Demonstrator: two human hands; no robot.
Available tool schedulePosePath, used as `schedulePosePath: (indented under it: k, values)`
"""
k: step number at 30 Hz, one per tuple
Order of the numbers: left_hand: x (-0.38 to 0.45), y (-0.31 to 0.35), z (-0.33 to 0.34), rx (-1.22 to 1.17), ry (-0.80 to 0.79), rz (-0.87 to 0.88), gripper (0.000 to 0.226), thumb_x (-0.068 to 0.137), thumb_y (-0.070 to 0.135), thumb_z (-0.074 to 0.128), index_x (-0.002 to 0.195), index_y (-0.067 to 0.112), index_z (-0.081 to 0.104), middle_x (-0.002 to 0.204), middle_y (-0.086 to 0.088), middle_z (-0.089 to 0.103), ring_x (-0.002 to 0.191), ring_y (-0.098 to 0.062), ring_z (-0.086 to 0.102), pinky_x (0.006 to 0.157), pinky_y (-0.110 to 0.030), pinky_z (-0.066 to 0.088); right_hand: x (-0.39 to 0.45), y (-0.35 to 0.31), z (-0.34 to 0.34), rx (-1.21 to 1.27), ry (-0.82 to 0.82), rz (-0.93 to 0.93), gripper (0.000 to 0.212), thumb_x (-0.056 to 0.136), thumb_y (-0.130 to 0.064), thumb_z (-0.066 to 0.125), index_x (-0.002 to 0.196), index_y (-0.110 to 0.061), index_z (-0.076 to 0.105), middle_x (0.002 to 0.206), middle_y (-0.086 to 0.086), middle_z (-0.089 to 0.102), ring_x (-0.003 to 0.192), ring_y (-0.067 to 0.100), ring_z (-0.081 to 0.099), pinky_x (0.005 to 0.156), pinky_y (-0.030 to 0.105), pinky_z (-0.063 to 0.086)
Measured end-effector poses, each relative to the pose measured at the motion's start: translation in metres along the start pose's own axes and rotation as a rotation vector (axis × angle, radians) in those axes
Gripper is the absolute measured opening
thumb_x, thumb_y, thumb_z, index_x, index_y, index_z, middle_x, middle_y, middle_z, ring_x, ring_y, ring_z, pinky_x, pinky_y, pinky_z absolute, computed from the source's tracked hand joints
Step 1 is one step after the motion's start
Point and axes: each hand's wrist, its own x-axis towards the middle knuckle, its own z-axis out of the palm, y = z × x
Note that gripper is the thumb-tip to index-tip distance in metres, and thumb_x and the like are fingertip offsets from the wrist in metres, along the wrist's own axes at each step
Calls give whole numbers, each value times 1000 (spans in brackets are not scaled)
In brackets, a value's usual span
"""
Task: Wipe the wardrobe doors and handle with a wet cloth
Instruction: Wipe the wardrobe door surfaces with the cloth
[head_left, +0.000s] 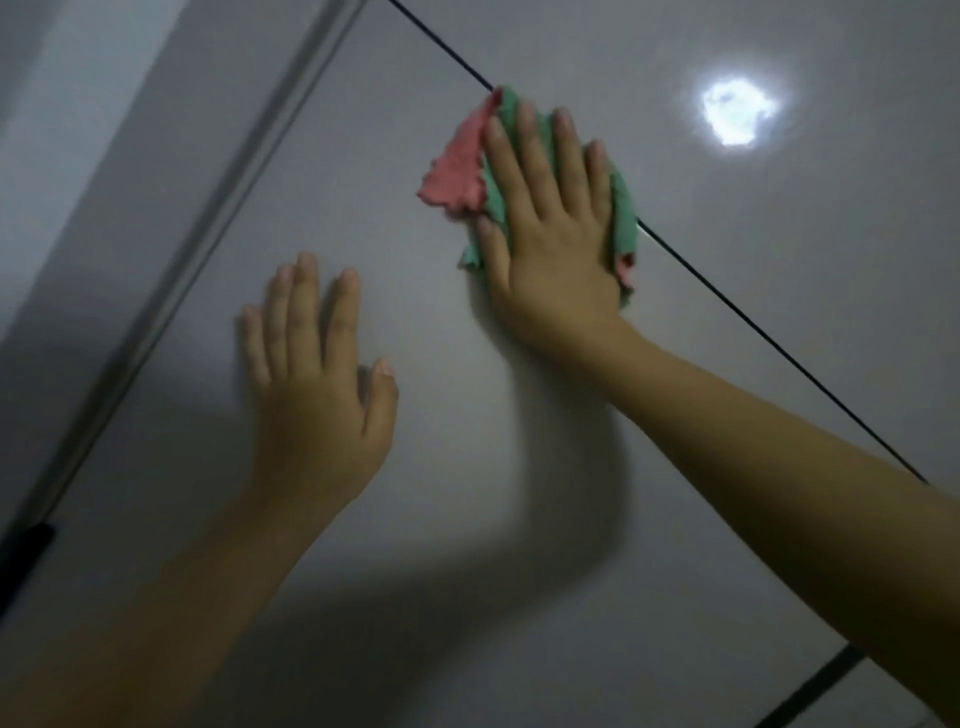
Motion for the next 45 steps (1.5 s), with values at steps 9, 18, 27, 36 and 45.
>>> schedulePosePath:
  k: [9, 18, 27, 36, 45]
  values:
    - [-10, -31, 3, 119, -54, -63, 67, 88, 34, 36, 149, 8, 26, 155, -23, 18, 144, -38, 13, 113, -63, 9, -64, 35, -13, -34, -172, -414, 54, 97, -36, 36, 147, -15, 32, 154, 7, 27, 144, 29, 20, 119, 40, 6]
    - [-12, -53, 1, 95, 112, -245, 67, 89, 32, 37, 148, 2, 26, 153, -27, 19, 142, -41, 17, 113, -57, 9, 16, -97, 36, 109, -35, -274, 57, 98, -36, 29, 149, -10, 29, 156, 11, 25, 145, 34, 16, 118, 46, 1]
    - [-37, -52, -13, 20, -63, -288, 68, 89, 36, 30, 149, 4, 23, 156, -22, 17, 143, -37, 17, 115, -58, 13, -53, -42, 17, 92, -132, -569, 54, 96, -34, 41, 145, -12, 40, 152, 9, 34, 142, 30, 26, 118, 43, 14]
    - [-60, -53, -2, -29, -68, -353, 69, 89, 34, 32, 148, 0, 23, 154, -26, 17, 142, -40, 19, 114, -55, 19, -74, -72, 35, 129, -119, -533, 54, 97, -32, 37, 145, -9, 38, 152, 12, 33, 142, 36, 24, 118, 45, 7]
    - [-77, -51, -20, -52, -169, -361, 72, 88, 41, 27, 151, 7, 16, 158, -18, 8, 145, -33, 9, 118, -48, 11, -104, -35, 14, 109, -175, -571, 53, 97, -34, 35, 145, -13, 38, 152, 8, 33, 142, 30, 24, 118, 41, 9]
